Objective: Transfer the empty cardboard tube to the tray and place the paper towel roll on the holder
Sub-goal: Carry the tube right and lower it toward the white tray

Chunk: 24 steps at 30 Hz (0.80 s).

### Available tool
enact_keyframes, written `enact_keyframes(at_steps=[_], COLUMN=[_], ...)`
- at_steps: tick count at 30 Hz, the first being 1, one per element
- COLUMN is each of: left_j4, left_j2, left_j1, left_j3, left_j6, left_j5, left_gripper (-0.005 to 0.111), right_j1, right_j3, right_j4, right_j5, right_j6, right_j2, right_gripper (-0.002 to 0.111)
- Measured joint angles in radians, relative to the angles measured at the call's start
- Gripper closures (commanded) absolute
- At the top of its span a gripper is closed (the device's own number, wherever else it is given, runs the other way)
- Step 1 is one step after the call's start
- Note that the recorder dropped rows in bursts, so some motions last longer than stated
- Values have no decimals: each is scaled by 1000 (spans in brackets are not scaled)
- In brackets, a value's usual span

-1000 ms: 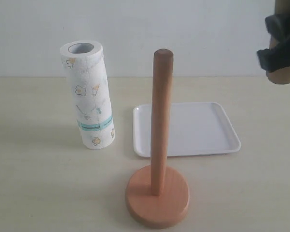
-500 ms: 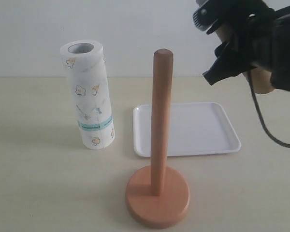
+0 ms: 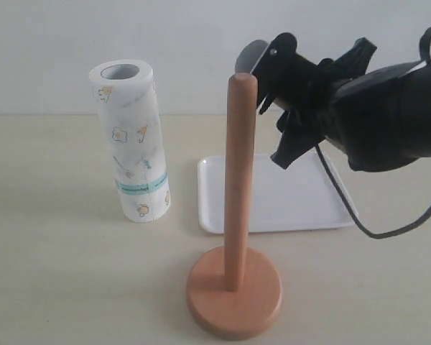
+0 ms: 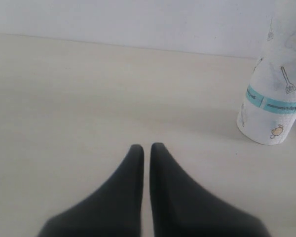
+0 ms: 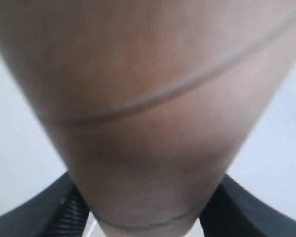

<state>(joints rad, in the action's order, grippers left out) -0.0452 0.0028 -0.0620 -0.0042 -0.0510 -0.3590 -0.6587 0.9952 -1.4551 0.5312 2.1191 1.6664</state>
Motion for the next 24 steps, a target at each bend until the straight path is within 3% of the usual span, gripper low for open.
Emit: enact_keyframes(at_steps=[24], left_j4=[0], left_j2=[0], left_j1=[0], left_j3=[0], left_j6=[0], left_j5=[0], left_gripper=[103], right_j1=[0], right_j3=[44], right_j4=[101], right_j5=[-25], right_j6=[0], right_j2=[237], right_gripper=[108])
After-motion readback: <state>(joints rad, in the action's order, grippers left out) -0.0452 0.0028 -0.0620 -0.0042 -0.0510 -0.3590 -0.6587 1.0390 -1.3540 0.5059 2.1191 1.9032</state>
